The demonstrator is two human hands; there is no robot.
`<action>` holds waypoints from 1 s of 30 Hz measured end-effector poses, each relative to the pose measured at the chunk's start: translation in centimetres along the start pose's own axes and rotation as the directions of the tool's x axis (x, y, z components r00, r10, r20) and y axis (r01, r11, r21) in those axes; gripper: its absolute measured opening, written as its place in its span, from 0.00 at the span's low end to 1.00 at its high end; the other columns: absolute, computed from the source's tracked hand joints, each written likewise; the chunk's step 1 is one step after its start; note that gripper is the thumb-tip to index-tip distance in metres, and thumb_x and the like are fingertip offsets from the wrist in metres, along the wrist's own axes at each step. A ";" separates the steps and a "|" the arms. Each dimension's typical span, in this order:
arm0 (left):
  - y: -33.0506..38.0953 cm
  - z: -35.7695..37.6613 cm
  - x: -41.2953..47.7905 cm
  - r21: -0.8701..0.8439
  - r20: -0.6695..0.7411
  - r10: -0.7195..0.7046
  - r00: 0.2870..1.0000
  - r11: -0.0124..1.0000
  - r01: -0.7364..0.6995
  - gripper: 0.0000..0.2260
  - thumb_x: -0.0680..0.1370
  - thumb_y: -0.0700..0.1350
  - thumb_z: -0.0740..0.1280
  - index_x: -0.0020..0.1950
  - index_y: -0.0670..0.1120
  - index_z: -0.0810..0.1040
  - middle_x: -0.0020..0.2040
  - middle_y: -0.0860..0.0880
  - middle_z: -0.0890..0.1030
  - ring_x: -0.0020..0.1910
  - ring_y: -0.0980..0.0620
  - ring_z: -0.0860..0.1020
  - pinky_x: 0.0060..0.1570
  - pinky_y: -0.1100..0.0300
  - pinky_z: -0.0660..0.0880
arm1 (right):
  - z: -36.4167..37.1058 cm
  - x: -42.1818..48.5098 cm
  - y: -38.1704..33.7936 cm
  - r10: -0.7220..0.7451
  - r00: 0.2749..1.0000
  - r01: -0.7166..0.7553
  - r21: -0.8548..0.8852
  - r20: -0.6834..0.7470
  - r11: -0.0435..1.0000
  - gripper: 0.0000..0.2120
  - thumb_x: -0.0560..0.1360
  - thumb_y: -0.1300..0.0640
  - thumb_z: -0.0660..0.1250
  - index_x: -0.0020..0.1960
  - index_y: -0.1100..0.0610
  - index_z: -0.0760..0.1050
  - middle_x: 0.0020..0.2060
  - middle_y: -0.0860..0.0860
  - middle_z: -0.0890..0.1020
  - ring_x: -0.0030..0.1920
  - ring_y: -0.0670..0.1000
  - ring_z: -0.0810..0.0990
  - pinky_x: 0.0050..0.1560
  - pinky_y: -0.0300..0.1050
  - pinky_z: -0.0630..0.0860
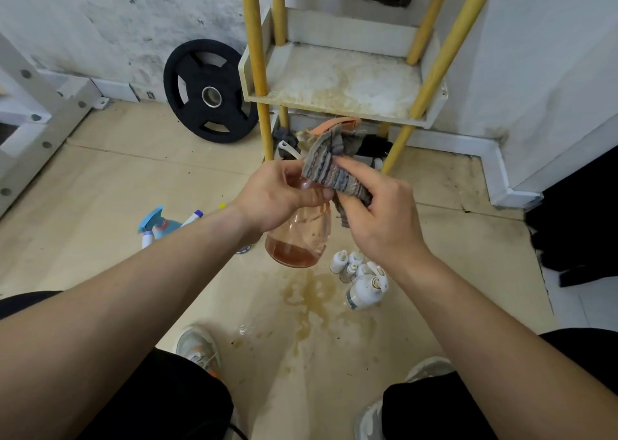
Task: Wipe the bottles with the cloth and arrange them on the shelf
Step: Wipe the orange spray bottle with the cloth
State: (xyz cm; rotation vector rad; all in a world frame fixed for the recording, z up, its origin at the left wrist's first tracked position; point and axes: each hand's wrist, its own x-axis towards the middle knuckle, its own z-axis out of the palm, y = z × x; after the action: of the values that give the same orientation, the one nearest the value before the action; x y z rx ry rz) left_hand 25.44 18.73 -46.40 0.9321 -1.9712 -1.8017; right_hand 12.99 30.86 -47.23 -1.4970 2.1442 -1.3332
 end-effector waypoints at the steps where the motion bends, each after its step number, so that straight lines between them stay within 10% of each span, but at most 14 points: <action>1: 0.0 -0.1 0.0 -0.018 -0.006 -0.008 1.000 1.000 0.008 0.07 0.75 0.36 0.74 0.49 0.47 0.84 0.39 0.55 0.86 0.38 0.61 0.82 0.38 0.70 0.76 | 0.1 -0.1 0.1 0.019 0.999 -0.020 0.019 0.025 1.000 0.18 0.78 0.61 0.68 0.66 0.53 0.81 0.46 0.45 0.85 0.43 0.44 0.82 0.46 0.36 0.79; 4: 0.1 -0.5 0.3 -0.067 -0.018 -0.015 1.000 0.998 0.013 0.07 0.75 0.38 0.75 0.52 0.45 0.84 0.43 0.50 0.86 0.39 0.57 0.83 0.38 0.68 0.77 | 0.4 0.5 0.8 0.211 0.976 -0.217 0.162 0.058 0.963 0.07 0.80 0.56 0.67 0.54 0.52 0.85 0.39 0.47 0.85 0.39 0.49 0.82 0.41 0.46 0.79; 9: 0.6 -0.9 0.5 -0.129 -0.109 -0.012 0.994 0.992 -0.002 0.09 0.74 0.43 0.75 0.54 0.47 0.84 0.43 0.55 0.86 0.43 0.58 0.84 0.42 0.65 0.78 | 1.3 0.8 1.9 0.577 0.795 -0.585 0.488 0.188 0.647 0.12 0.82 0.51 0.65 0.49 0.57 0.83 0.46 0.55 0.88 0.51 0.59 0.86 0.60 0.65 0.79; 17: 0.8 -0.4 0.3 -0.214 -0.119 -0.083 0.989 0.975 0.056 0.10 0.80 0.45 0.70 0.60 0.44 0.82 0.43 0.52 0.86 0.42 0.56 0.84 0.44 0.55 0.81 | 2.9 -0.4 1.7 0.507 0.805 -0.567 0.647 0.307 0.509 0.11 0.86 0.54 0.58 0.58 0.49 0.79 0.41 0.40 0.87 0.44 0.41 0.86 0.44 0.37 0.80; 24: 0.5 -0.7 0.0 -0.327 0.163 -0.017 0.986 0.942 0.070 0.19 0.81 0.30 0.60 0.71 0.41 0.75 0.59 0.44 0.82 0.58 0.50 0.80 0.58 0.56 0.78 | 2.7 0.4 1.1 0.642 0.718 -0.601 0.706 0.269 0.375 0.20 0.80 0.44 0.63 0.67 0.50 0.78 0.60 0.64 0.81 0.62 0.69 0.79 0.65 0.71 0.73; 30: 0.0 -1.2 0.1 -0.193 0.159 0.082 0.984 0.980 -0.050 0.23 0.76 0.38 0.68 0.72 0.39 0.74 0.62 0.40 0.82 0.61 0.45 0.81 0.61 0.53 0.78 | 1.4 0.9 1.2 0.599 0.712 -0.608 0.748 0.365 0.266 0.21 0.85 0.47 0.55 0.65 0.58 0.79 0.58 0.59 0.85 0.60 0.61 0.84 0.68 0.68 0.73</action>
State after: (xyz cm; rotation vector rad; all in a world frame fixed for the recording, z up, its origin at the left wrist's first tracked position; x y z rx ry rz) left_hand 26.13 17.79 -46.27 0.6686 -1.8592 -2.0441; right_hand 12.67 29.42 -48.66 -0.1976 1.3485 -1.6022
